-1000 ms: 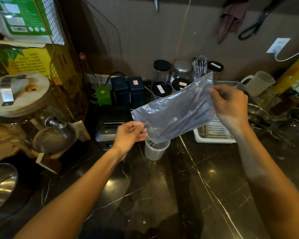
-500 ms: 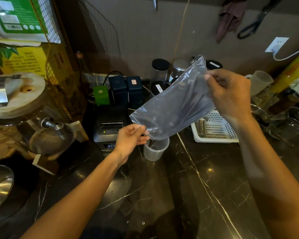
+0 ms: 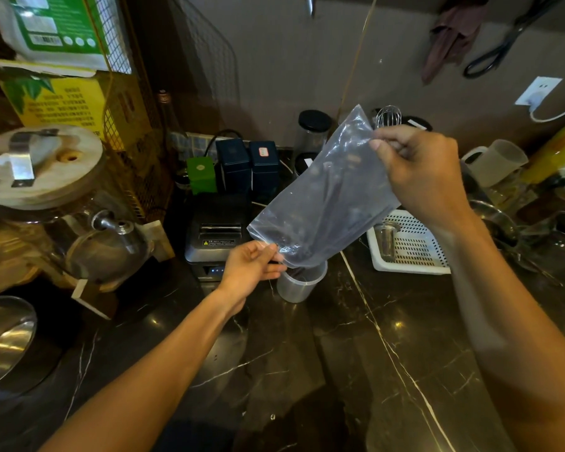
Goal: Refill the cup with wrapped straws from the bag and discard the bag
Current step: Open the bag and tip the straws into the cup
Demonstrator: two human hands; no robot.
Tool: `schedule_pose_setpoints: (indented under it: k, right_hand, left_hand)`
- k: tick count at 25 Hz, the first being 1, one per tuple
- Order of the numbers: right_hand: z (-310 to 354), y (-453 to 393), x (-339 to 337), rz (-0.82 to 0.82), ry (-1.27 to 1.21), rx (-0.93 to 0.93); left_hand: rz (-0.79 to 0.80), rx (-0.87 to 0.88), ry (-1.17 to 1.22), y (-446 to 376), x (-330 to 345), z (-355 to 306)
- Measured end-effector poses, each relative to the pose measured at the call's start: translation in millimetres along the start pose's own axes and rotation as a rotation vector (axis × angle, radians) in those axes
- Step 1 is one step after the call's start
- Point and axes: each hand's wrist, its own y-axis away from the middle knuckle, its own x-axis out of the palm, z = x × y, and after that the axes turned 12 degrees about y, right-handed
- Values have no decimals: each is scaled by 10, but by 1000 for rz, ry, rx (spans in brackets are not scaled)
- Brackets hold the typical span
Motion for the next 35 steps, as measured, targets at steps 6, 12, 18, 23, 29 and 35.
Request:
schedule_pose_setpoints:
  k: [6, 12, 18, 23, 29, 35]
  right_hand:
    - [39, -19, -88, 54, 16, -23]
    - [4, -24, -126, 107, 7, 19]
    - [6, -36, -216, 88, 90, -61]
    - [20, -21, -279, 20, 130, -89]
    - [19, 37, -310, -17, 145, -144]
    - [127, -27, -367, -97, 141, -158]
  left_hand:
    - [27, -34, 9, 27, 45, -6]
    - [18, -19, 17, 21, 79, -28]
    - [-16, 9, 36, 15, 48, -50]
    - [-39, 118, 36, 15, 45, -73]
    - [-61, 157, 34, 14, 50, -82]
    - [-5, 174, 39, 39, 127, -97]
